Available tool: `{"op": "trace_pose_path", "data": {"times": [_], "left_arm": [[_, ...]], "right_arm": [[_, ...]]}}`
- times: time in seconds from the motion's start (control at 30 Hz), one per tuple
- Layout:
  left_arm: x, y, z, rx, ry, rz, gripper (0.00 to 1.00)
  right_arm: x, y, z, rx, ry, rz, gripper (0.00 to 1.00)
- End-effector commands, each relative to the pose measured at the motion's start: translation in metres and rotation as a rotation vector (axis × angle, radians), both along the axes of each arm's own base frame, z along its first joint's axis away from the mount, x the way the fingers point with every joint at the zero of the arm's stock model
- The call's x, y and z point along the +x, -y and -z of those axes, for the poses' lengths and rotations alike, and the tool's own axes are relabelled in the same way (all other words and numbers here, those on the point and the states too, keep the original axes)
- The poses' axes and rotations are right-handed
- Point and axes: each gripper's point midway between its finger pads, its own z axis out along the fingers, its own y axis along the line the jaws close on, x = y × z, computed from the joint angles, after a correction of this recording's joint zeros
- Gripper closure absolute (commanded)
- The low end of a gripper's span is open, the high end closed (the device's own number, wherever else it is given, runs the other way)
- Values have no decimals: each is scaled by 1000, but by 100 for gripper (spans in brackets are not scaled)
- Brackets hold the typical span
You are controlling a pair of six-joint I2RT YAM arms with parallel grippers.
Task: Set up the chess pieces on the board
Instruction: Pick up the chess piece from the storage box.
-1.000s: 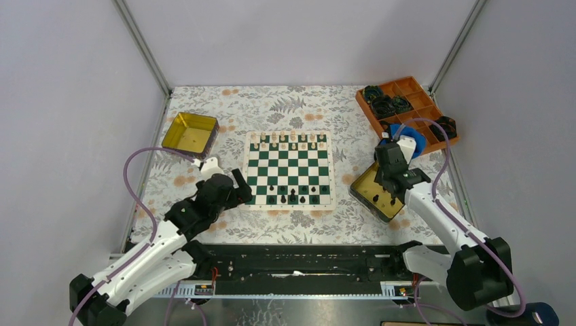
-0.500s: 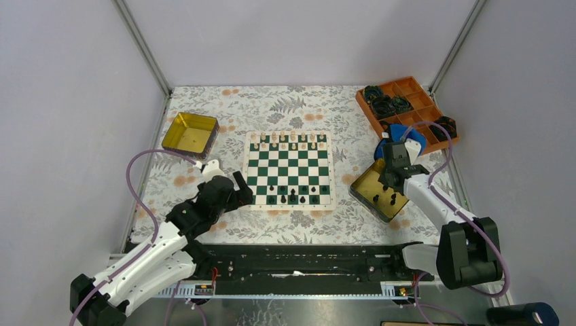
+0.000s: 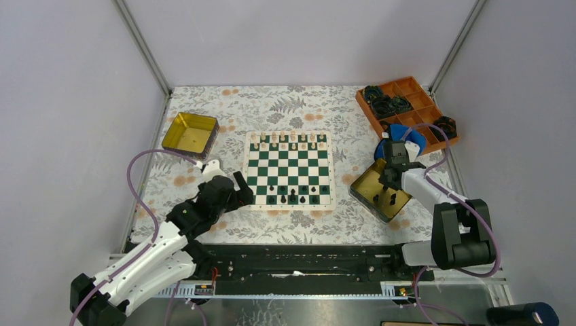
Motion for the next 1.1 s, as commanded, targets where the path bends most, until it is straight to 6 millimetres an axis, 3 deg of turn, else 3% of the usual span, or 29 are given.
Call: {"op": "trace_pose_path", "data": {"times": [0.0,0.17,0.33,0.4,0.7,0.87,1.07], "left_arm": [[9,7,-8,-39,44,4,1],[8,8,-8,-41,45,6,1],[8,8,-9,-45,47,8,1],[8,9,-10,-47,49,8,1],[8,6,-8,-36,43,-3,1],[8,4,-9,-32,37,-19,1],[7,1,-16,-43,30,-48,1]], "right_arm": [[13,0,-4,14,35,9,74],[10,0,-1,13,22,8,84],[8,0,-3,13,25,10,99],[8,-1,-8,17,33,7,100],[14,-16,-58,94,175,-59,100],[21,-43,-87,158,241,-151,100],[32,-112,-115,158,254,-363,100]]}}
